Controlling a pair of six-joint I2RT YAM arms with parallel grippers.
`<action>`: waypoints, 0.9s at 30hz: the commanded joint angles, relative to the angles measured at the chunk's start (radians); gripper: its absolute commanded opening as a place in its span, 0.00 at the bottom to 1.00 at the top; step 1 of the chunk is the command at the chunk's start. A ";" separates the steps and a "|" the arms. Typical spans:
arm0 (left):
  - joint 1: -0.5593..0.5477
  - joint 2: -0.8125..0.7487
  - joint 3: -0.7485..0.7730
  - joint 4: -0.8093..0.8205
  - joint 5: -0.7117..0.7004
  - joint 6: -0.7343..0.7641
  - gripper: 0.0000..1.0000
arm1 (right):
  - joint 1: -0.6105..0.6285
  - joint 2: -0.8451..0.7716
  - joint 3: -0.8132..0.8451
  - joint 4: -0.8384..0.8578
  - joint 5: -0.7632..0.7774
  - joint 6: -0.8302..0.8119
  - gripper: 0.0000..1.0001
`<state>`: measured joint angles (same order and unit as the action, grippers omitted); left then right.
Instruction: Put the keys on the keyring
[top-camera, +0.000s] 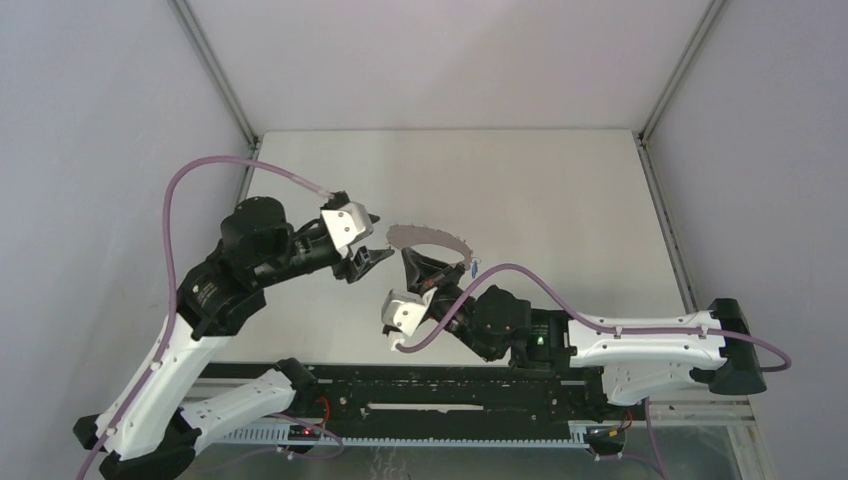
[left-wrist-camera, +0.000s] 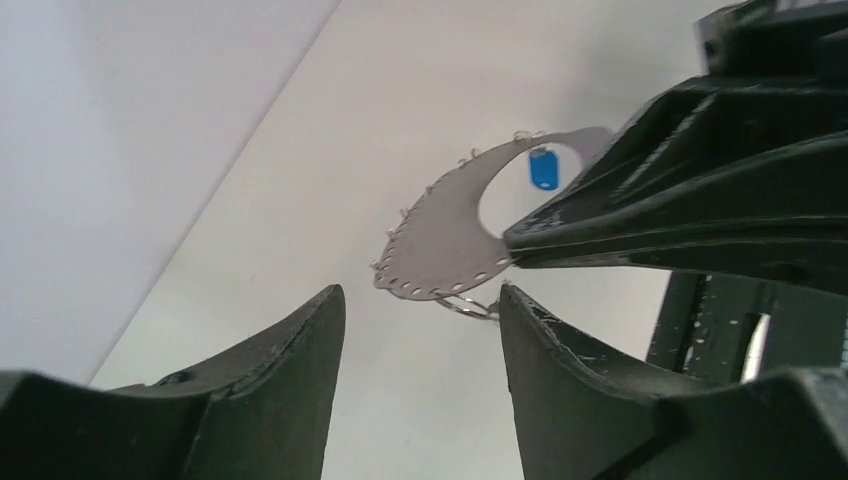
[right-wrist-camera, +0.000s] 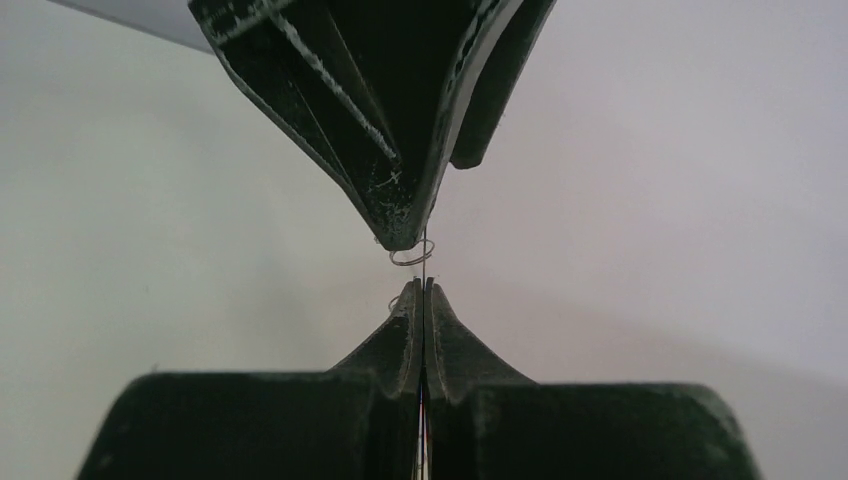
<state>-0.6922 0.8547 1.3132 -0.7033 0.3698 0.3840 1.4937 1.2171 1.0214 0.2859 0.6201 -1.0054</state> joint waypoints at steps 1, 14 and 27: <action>-0.012 0.028 0.046 -0.003 -0.100 0.026 0.62 | 0.002 -0.021 0.059 0.017 0.007 -0.005 0.00; -0.012 0.054 0.068 -0.018 -0.146 -0.031 0.34 | 0.004 -0.038 0.058 -0.020 -0.003 0.014 0.00; -0.012 0.057 0.071 -0.028 -0.188 -0.034 0.00 | 0.010 -0.048 0.059 -0.040 -0.016 0.024 0.00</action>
<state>-0.7116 0.9150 1.3209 -0.7738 0.2489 0.3565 1.4872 1.2045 1.0298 0.2413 0.6357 -0.9977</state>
